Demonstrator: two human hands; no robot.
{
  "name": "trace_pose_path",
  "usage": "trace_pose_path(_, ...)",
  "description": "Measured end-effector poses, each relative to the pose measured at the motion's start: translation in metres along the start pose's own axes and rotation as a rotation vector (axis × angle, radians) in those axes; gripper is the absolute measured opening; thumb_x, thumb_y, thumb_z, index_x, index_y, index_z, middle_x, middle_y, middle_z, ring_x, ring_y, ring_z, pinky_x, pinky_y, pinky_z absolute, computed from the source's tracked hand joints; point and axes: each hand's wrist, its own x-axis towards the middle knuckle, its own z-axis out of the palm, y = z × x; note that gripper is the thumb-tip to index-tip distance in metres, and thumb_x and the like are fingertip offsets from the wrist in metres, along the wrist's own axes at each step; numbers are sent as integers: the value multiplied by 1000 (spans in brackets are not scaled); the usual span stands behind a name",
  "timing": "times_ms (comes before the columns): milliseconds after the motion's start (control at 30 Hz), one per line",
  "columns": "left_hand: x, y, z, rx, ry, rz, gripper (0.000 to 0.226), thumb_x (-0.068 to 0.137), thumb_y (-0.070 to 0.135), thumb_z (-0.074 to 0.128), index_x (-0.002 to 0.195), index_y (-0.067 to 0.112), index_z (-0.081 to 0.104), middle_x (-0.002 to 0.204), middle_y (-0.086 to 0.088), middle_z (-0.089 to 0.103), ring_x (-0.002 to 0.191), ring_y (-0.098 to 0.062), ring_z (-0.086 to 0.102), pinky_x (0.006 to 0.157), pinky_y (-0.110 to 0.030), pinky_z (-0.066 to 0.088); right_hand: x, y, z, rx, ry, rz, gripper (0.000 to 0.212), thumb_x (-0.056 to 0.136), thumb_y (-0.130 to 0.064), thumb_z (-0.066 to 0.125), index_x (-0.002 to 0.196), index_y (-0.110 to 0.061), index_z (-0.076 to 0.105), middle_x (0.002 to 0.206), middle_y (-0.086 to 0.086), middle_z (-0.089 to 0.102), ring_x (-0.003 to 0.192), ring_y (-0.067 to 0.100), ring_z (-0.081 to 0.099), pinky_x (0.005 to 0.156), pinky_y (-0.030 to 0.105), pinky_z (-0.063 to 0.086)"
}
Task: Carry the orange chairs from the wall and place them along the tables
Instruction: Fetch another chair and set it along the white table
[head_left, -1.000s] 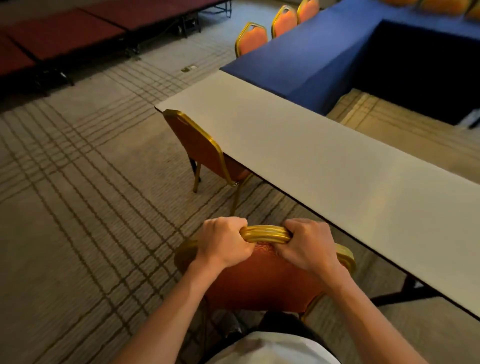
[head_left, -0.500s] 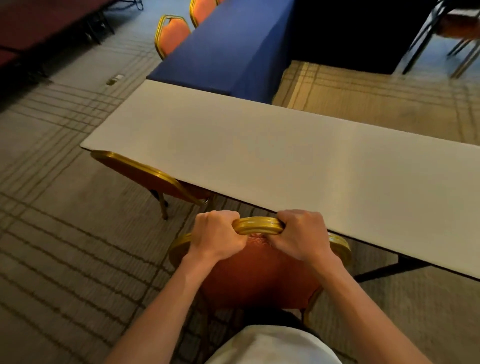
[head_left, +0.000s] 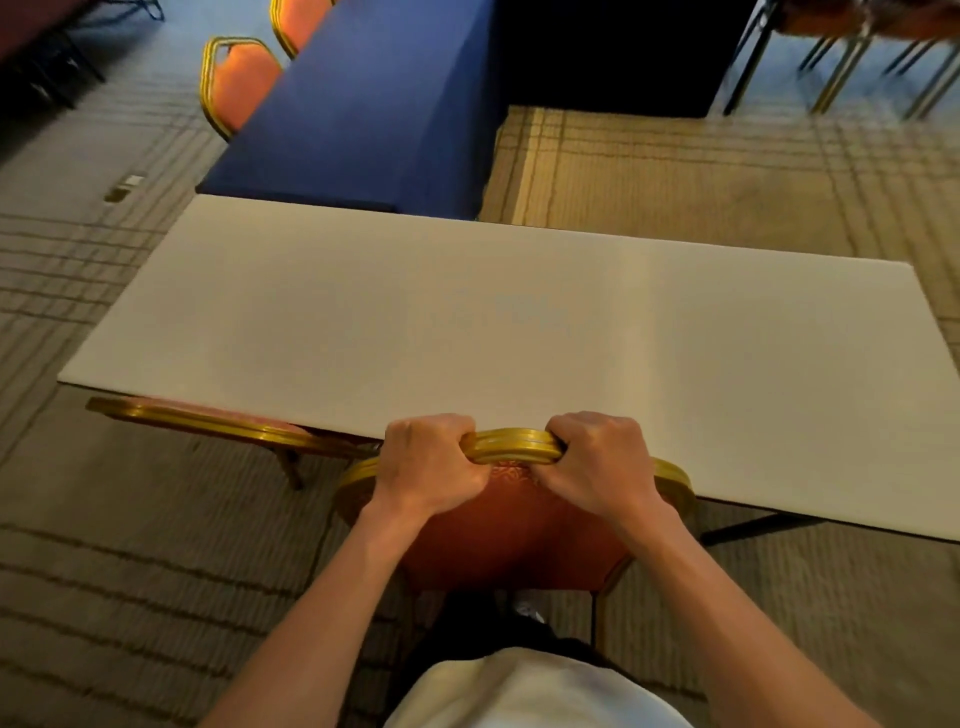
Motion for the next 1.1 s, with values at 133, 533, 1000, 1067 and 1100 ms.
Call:
trace_pose_path(133, 27, -16, 3, -17, -33, 55, 48, 56, 34, 82, 57, 30, 34, 55, 0, 59, 54, -25, 60, 53, -23, 29, 20, -1, 10, -17, 4, 31, 32, 70, -45, 58, 53, -19, 54, 51, -3, 56, 48, 22, 58, 44, 29, 38)
trace_pose_path(533, 111, -74, 9, -116, -8, 155, 35, 60, 39, 68, 58, 29, 34, 53, 0, 58, 49, -26, 56, 52, -23, 28, 95, -9, 46, -50, 68, 120, 27, 71, -39, 61, 54, -19, 55, 52, -2, 56, 48, 21, 56, 45, 28, 35)
trace_pose_path(1000, 126, -102, 22, -141, -49, 179, 32, 59, 42, 64, 56, 26, 37, 51, 0, 54, 46, -26, 53, 53, -24, 27, 107, -15, 72, -54, 58, 142, 28, 75, -38, 62, 56, -18, 58, 53, -3, 56, 48, 20, 55, 45, 28, 36)
trace_pose_path(1067, 124, -103, 21, -152, -34, 182, 29, 60, 45, 59, 55, 25, 37, 50, 1, 53, 45, -25, 51, 52, -24, 27, 105, -18, 72, -57, 73, 137, 28, 75, -38, 61, 56, -18, 58, 53, -3, 56, 49, 21, 55, 45, 29, 36)
trace_pose_path(1100, 123, -103, 21, -157, -37, 183, 29, 61, 46, 57, 55, 26, 37, 49, 1, 52, 45, -25, 50, 52, -24, 27, 104, -19, 72, -59, 79, 138, 28, 75, -38, 61, 56, -18, 58, 53, -3, 56, 49, 21, 56, 45, 29, 36)
